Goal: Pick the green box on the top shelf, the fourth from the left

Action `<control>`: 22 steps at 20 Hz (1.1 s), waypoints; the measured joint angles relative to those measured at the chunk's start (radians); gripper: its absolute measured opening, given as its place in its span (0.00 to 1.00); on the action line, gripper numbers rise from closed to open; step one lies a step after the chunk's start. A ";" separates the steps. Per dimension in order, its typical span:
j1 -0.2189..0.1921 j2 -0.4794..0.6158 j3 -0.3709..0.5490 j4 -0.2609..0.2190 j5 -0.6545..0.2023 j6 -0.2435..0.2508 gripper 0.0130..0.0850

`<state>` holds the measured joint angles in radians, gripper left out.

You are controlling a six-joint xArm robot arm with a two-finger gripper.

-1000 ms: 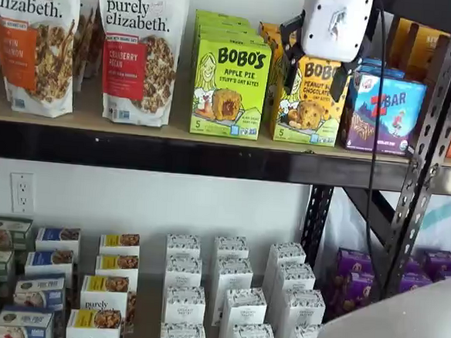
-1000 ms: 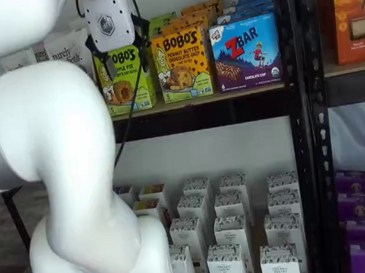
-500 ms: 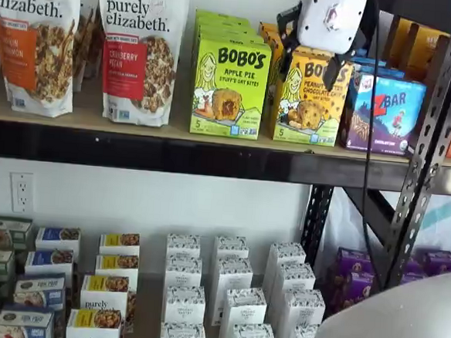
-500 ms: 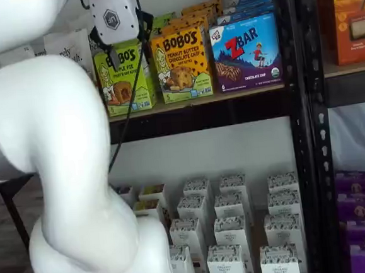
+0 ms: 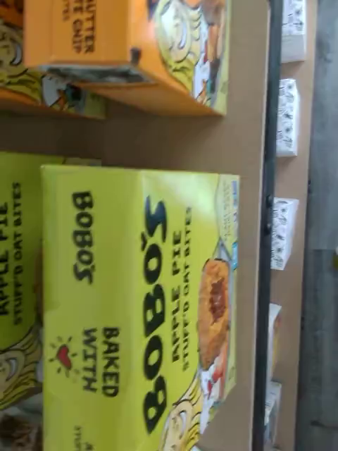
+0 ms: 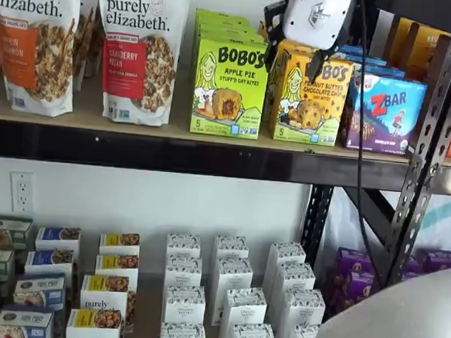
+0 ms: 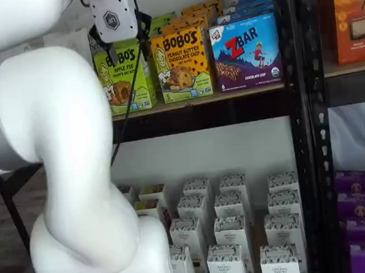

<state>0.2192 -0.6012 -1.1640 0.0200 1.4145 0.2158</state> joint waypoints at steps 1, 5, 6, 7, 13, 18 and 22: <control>0.010 0.003 0.003 -0.007 -0.014 0.010 1.00; 0.042 0.008 0.017 -0.038 -0.069 0.043 1.00; 0.047 0.011 0.018 -0.040 -0.077 0.047 1.00; 0.053 0.014 0.018 -0.044 -0.085 0.054 1.00; 0.093 0.057 -0.007 -0.074 -0.093 0.099 1.00; 0.089 0.091 -0.036 -0.035 -0.074 0.089 1.00; 0.083 0.097 -0.042 -0.020 -0.069 0.080 1.00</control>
<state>0.3018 -0.5046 -1.2063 0.0001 1.3460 0.2961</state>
